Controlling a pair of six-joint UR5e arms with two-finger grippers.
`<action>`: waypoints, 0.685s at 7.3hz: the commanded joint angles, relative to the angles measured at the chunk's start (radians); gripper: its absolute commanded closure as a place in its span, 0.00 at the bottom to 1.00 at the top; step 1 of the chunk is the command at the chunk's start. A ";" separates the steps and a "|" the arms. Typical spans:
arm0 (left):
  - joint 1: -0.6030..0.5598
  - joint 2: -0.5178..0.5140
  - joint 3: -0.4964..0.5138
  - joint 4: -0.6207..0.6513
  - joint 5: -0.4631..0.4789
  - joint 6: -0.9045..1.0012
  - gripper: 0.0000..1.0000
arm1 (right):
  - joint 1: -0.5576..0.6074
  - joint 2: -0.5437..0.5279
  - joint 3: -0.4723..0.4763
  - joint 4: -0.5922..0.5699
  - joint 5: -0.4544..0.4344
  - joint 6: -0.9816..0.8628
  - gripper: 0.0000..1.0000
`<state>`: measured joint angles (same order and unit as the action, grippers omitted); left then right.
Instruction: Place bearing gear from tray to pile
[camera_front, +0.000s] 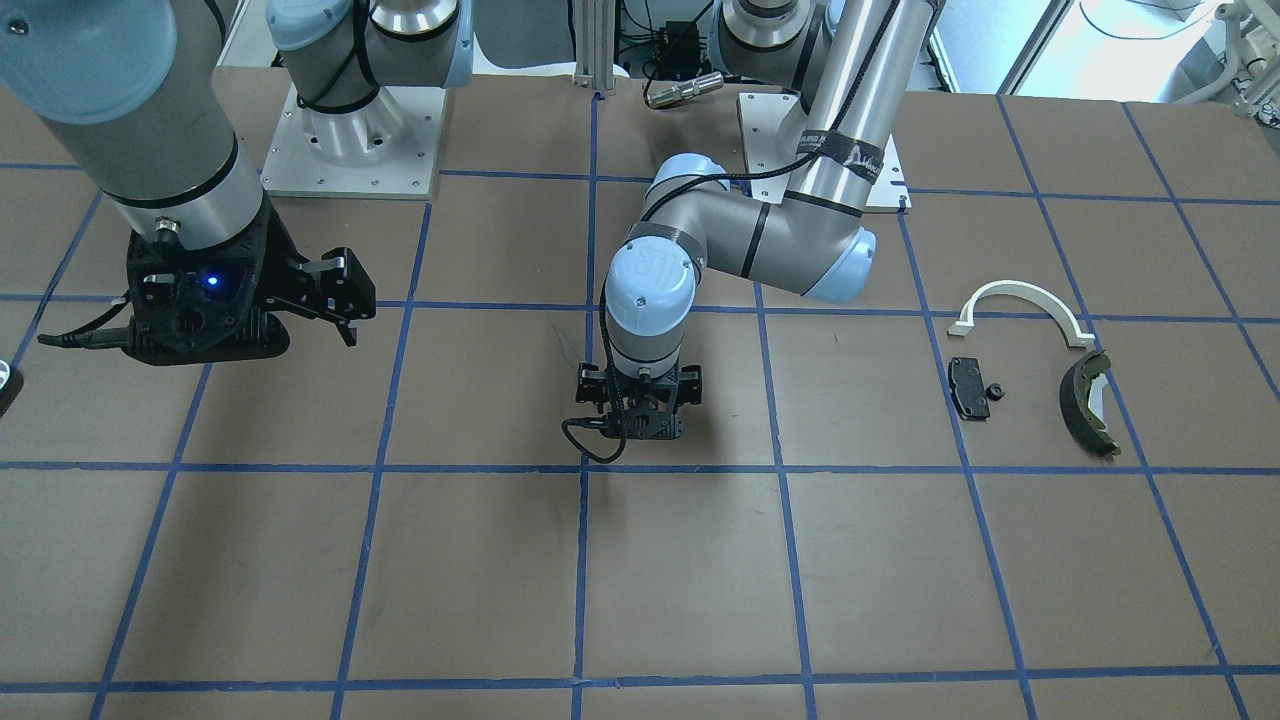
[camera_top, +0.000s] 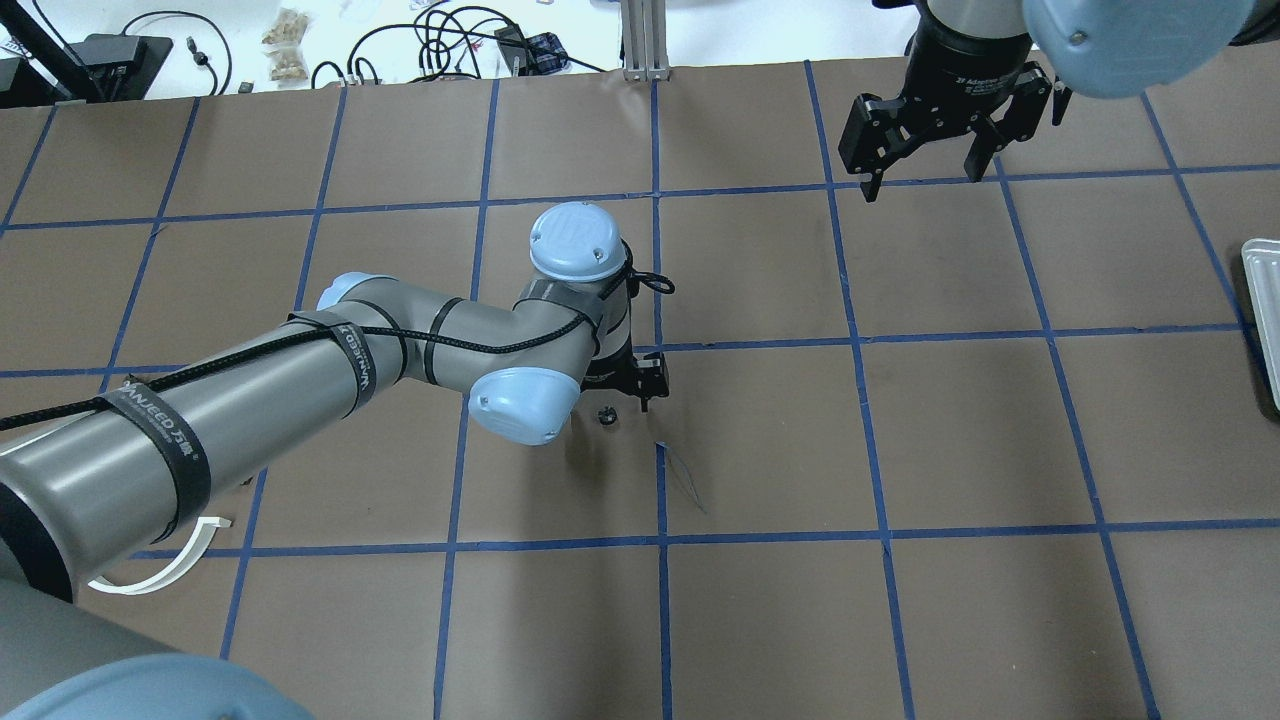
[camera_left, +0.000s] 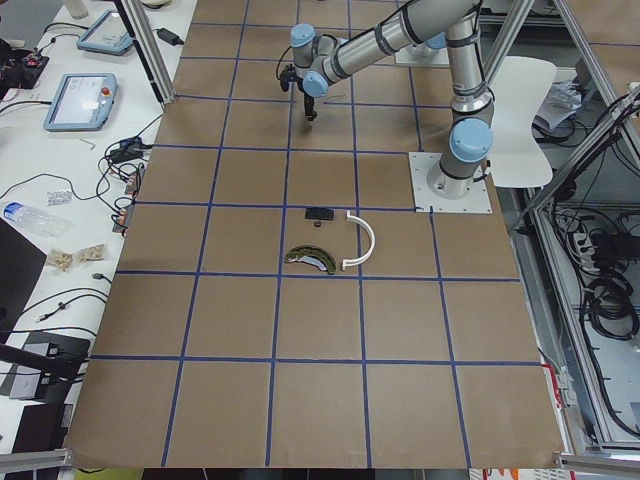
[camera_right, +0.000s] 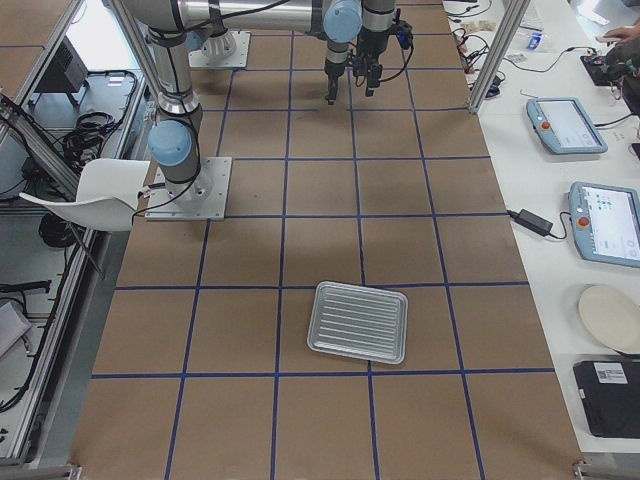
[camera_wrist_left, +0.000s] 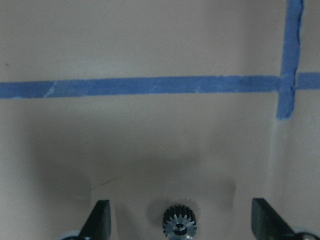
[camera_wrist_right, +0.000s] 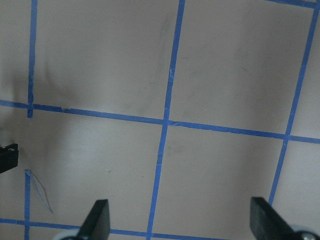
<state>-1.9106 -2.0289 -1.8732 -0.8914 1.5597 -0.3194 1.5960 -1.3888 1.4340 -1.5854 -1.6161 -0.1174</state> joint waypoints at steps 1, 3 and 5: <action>-0.001 0.004 -0.009 0.012 0.003 0.006 0.40 | -0.001 -0.004 0.005 -0.018 0.001 0.001 0.00; 0.001 0.004 -0.009 0.014 0.002 0.005 1.00 | 0.005 -0.006 0.025 -0.018 0.027 0.011 0.00; 0.001 0.006 -0.004 0.014 0.002 0.002 1.00 | 0.004 -0.057 0.062 -0.024 0.048 0.004 0.00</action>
<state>-1.9101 -2.0244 -1.8798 -0.8776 1.5617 -0.3156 1.5996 -1.4169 1.4814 -1.6066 -1.5791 -0.1091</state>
